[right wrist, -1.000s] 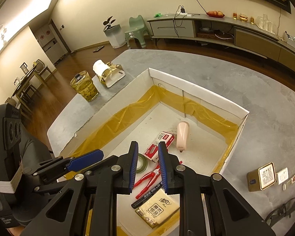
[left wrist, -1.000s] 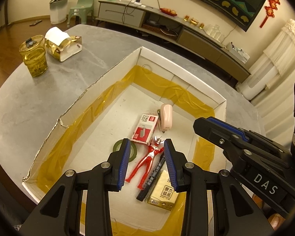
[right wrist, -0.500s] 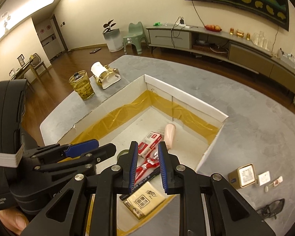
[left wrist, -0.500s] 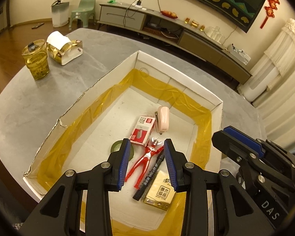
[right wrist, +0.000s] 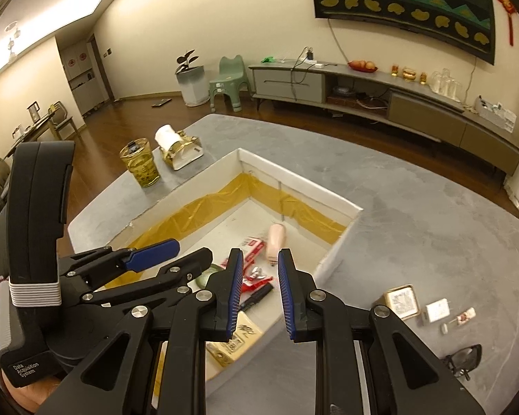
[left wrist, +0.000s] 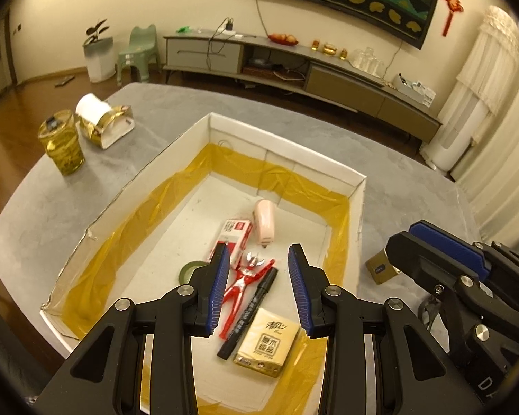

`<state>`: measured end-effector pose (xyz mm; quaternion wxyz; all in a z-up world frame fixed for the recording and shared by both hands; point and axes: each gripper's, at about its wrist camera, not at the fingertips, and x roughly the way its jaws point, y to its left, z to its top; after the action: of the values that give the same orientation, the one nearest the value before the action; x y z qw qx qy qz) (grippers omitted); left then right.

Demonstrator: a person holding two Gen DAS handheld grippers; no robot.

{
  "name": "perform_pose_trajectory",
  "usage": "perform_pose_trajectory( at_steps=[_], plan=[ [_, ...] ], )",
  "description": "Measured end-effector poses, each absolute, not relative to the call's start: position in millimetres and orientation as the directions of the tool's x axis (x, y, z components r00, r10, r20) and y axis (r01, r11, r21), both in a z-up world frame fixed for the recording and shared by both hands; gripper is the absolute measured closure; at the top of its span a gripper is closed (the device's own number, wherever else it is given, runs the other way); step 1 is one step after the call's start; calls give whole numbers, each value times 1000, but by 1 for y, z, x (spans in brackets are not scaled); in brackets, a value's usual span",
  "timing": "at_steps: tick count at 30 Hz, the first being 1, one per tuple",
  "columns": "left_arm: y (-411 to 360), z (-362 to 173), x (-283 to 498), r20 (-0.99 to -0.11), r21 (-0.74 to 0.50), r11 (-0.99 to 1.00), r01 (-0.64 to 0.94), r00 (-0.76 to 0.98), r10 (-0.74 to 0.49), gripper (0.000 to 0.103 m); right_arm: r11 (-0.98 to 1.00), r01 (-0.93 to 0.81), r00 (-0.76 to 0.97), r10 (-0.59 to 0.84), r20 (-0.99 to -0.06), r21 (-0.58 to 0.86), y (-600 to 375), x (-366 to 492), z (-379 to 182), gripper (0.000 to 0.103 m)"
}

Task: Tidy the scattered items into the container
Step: 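Move both tools away from the box toward the gold tin and charger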

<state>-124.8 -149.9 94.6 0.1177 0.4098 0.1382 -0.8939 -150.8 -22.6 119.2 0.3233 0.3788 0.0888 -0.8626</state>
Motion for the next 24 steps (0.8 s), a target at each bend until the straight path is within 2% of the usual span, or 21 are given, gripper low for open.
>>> perform_pose_trajectory(
  at_steps=[9, 24],
  plan=[
    [-108, 96, -137, -744, -70, -961, 269, -656, -130, 65, -815, 576, -554, -446, -703, 63, 15, -151, 118, 80],
    [-61, 77, -156, -766, -20, -982, 188, -634, -106, 66, -850, 522, -569, -405, -716, 67, 66, -163, 103, 80]
  ],
)
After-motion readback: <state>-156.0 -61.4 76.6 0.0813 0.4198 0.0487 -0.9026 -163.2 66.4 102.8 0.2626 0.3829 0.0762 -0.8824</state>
